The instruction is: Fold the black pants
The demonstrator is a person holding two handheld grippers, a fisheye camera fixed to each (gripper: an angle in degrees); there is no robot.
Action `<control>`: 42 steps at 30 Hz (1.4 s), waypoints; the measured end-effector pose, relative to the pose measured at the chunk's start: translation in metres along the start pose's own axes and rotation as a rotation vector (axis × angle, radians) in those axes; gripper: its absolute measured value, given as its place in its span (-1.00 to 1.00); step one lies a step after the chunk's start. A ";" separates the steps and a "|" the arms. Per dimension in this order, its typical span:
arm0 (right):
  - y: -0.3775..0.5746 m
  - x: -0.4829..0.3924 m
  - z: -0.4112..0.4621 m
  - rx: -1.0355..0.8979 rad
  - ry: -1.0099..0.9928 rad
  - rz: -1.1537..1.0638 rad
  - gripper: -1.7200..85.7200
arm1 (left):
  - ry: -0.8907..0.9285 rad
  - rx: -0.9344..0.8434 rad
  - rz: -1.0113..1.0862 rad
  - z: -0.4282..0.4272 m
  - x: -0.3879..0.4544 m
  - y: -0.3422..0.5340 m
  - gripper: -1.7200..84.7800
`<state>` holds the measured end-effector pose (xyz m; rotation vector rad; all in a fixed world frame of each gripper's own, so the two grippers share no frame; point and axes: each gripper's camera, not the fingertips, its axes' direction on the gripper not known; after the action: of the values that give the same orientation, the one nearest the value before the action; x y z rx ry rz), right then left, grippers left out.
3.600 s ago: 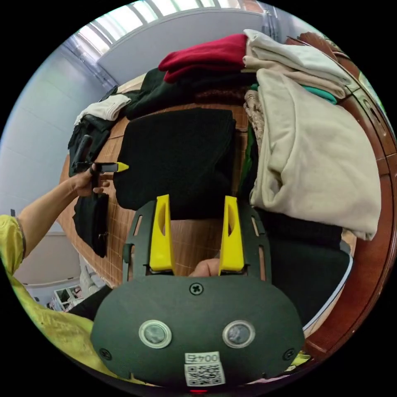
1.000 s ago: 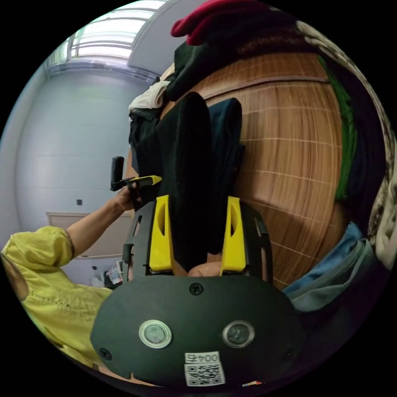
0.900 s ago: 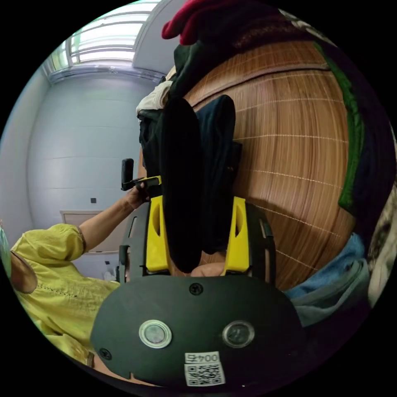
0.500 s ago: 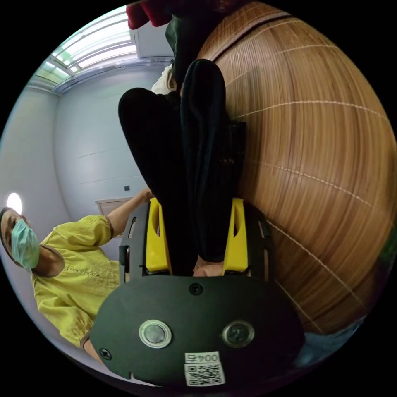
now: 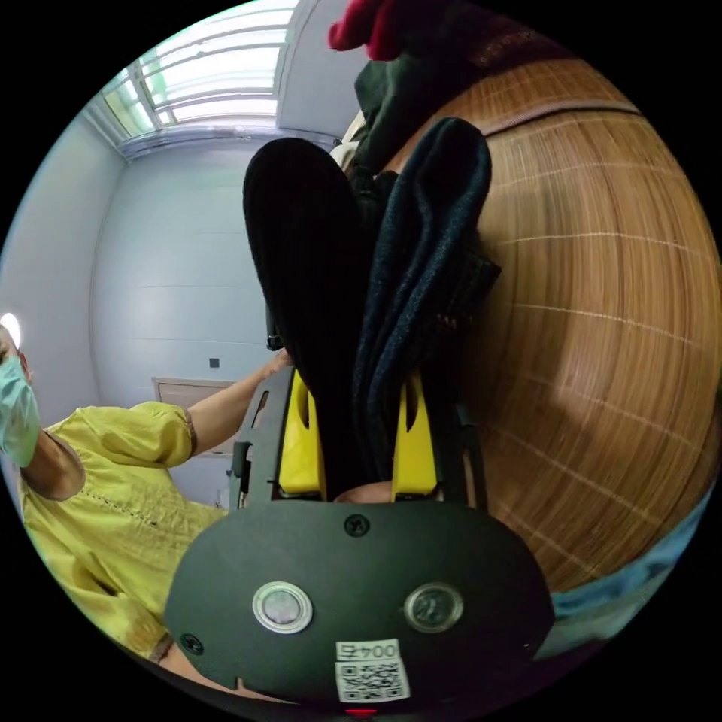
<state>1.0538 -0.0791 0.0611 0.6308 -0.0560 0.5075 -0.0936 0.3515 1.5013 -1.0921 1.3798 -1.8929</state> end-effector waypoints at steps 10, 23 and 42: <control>0.056 -0.105 -0.098 0.144 0.019 -0.043 -0.63 | 0.002 -0.005 0.198 -0.058 0.153 -0.046 -0.65; 0.043 -0.160 -0.374 0.206 0.220 -0.092 -0.62 | 0.154 0.105 0.351 0.051 0.342 -0.222 -0.65; 0.074 -0.095 -0.405 0.451 0.375 0.278 -0.57 | 0.198 0.173 0.095 0.160 0.225 -0.207 -0.57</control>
<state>0.8945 0.1643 -0.2457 0.9644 0.3384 0.9139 -0.0677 0.1570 1.7854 -0.7596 1.3177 -2.0501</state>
